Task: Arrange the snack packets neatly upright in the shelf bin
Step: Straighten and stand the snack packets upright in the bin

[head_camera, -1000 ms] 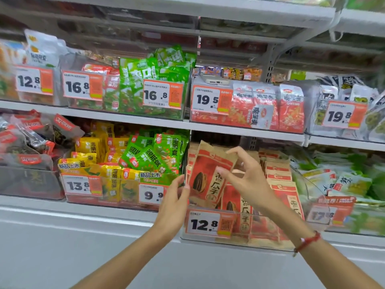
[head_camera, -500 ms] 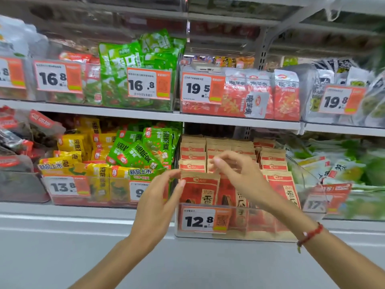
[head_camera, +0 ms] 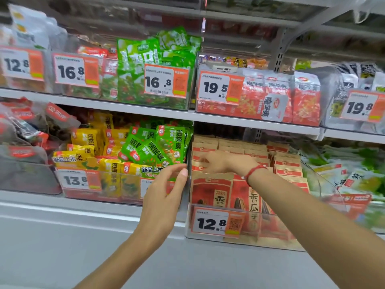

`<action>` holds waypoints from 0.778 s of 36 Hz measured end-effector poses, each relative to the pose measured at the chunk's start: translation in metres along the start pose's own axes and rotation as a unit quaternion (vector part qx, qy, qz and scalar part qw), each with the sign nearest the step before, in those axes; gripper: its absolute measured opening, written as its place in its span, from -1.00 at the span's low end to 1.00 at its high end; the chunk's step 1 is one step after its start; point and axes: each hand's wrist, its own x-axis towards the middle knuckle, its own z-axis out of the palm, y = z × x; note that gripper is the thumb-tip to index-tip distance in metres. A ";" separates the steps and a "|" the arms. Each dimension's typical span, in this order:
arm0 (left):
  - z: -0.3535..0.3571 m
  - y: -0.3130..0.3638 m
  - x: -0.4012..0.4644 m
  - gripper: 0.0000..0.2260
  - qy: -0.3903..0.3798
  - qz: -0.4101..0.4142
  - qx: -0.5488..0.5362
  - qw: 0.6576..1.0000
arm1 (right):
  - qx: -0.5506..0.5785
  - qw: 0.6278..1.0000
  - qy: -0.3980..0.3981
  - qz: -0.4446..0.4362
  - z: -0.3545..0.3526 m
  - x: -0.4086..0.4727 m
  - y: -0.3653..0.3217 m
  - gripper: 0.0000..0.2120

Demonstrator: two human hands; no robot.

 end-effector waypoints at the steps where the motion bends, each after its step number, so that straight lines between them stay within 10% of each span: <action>1: 0.000 0.001 0.001 -0.74 -0.010 -0.024 -0.007 1.000 | -0.002 0.999 0.033 -0.001 -0.003 -0.004 -0.001 -0.53; 7: 0.005 0.005 0.002 -0.57 -0.087 -0.120 -0.070 0.986 | 0.137 0.979 0.137 -0.062 -0.020 -0.059 -0.008 -0.90; 22: 0.004 0.011 -0.006 -0.71 -0.085 -0.109 0.008 0.990 | 0.096 0.958 0.269 -0.002 0.013 -0.132 -0.028 -0.83; 28: -0.013 0.028 -0.023 -0.82 -0.068 -0.059 0.078 0.993 | 0.058 0.828 0.551 -0.084 0.005 -0.159 -0.024 -0.86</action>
